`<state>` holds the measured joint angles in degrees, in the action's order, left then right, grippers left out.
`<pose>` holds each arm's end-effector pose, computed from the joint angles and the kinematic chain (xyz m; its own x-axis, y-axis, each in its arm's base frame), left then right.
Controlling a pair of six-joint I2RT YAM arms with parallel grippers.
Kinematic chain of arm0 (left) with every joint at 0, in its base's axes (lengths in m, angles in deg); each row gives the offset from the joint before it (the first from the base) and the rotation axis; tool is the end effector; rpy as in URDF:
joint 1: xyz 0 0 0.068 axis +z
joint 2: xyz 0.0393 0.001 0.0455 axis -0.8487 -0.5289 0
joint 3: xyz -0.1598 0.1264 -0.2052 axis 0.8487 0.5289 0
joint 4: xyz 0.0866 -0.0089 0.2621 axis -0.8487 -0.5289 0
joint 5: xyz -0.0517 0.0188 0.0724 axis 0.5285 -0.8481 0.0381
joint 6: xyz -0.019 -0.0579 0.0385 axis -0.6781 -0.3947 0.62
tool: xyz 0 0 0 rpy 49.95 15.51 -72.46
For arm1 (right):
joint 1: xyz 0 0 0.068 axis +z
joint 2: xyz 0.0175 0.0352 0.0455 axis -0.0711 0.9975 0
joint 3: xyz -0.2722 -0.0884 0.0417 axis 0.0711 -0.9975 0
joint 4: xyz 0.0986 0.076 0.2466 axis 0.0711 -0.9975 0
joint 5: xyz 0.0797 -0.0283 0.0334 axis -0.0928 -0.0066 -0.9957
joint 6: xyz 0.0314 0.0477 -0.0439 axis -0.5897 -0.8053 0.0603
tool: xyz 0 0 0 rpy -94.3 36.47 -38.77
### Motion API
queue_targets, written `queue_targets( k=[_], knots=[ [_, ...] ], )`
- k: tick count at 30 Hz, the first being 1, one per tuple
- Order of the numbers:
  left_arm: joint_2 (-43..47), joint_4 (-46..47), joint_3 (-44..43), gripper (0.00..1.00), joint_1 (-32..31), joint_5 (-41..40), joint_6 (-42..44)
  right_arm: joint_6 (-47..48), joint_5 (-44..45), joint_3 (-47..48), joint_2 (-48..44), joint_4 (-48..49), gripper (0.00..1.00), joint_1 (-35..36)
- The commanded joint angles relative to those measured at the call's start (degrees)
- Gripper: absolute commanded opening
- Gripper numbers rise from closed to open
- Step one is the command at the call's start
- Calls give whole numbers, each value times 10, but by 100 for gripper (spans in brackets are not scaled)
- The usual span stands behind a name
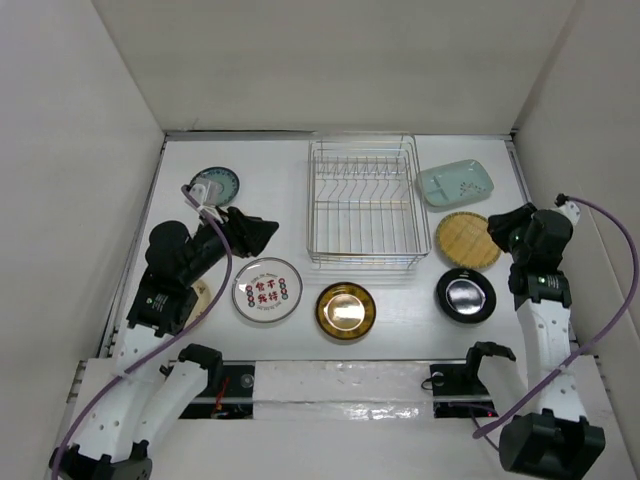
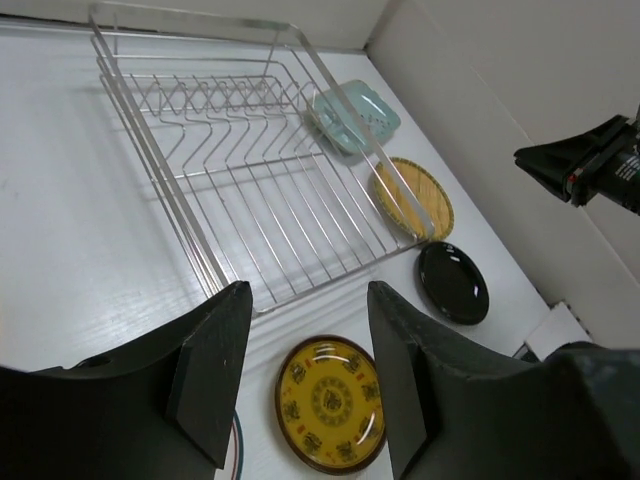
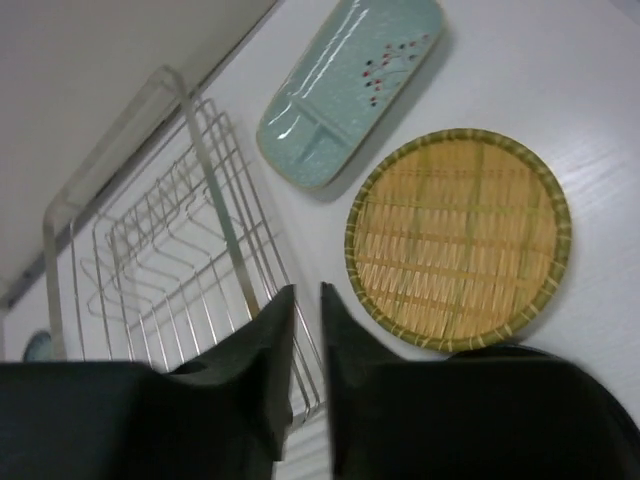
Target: Load the plates into the dish rack
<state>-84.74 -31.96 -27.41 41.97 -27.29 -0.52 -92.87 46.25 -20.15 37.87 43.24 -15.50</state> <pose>0.1619 -0.0723 0.3887 -0.2112 -0.3130 -0.9260 0.6149 0.6938 -0.3748 0.2122 -0.0394 0.3136 -0.1915 0.6279 -0.7543 0.3126 0.7676 0.5596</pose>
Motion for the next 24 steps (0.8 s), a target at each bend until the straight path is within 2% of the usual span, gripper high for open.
queue_targets(
  k=[1,2,3,4,7,8,9,11,12,13,15,16,18,19,20,21,22,23,24],
  knots=[
    [5,36,14,47,-28,-5,18,-34,72,-19,-46,8,32,-26],
    [8,33,16,48,-34,-10,20,-34,89,-34,-53,4,56,-38],
    [16,28,20,47,-41,-15,24,-38,128,-42,-60,1,63,-43],
    [23,27,29,47,-57,-20,28,-40,144,-48,-63,-3,67,-51],
    [48,19,43,45,-86,-30,35,-53,182,-73,-73,-5,66,-90],
    [54,14,44,43,-94,-50,42,-56,178,-78,-74,-3,64,-101],
    [64,5,44,34,-102,-61,47,-57,181,-88,-75,-5,63,-118],
    [73,-3,41,23,-122,-89,55,-58,185,-100,-67,-7,54,-132],
    [81,-9,40,5,-128,-99,63,-58,178,-108,-61,-11,48,-140],
    [84,-10,40,0,-133,-108,63,-58,170,-111,-48,-16,30,-156],
    [93,-14,41,0,-142,-125,68,-59,153,-121,-35,-16,8,-170],
    [94,-14,42,0,-150,-131,68,-60,134,-132,-29,-14,0,-184],
    [93,-19,42,0,-156,-148,68,-63,106,-147,-15,0,0,-190],
    [92,-20,43,3,-162,-151,66,-63,98,-161,-12,17,0,-197],
    [93,-21,43,9,-162,-159,66,-59,86,-168,-8,25,4,-205],
    [94,-23,42,19,-169,-164,66,-58,69,-172,9,30,15,-205],
    [95,-23,42,23,-176,-169,66,-58,62,-174,18,36,26,-212],
    [95,-25,42,27,-176,-178,66,-55,53,-179,30,44,54,-218],
    [95,-26,41,33,-182,-181,66,-49,34,-184,57,64,63,-218]
  ],
)
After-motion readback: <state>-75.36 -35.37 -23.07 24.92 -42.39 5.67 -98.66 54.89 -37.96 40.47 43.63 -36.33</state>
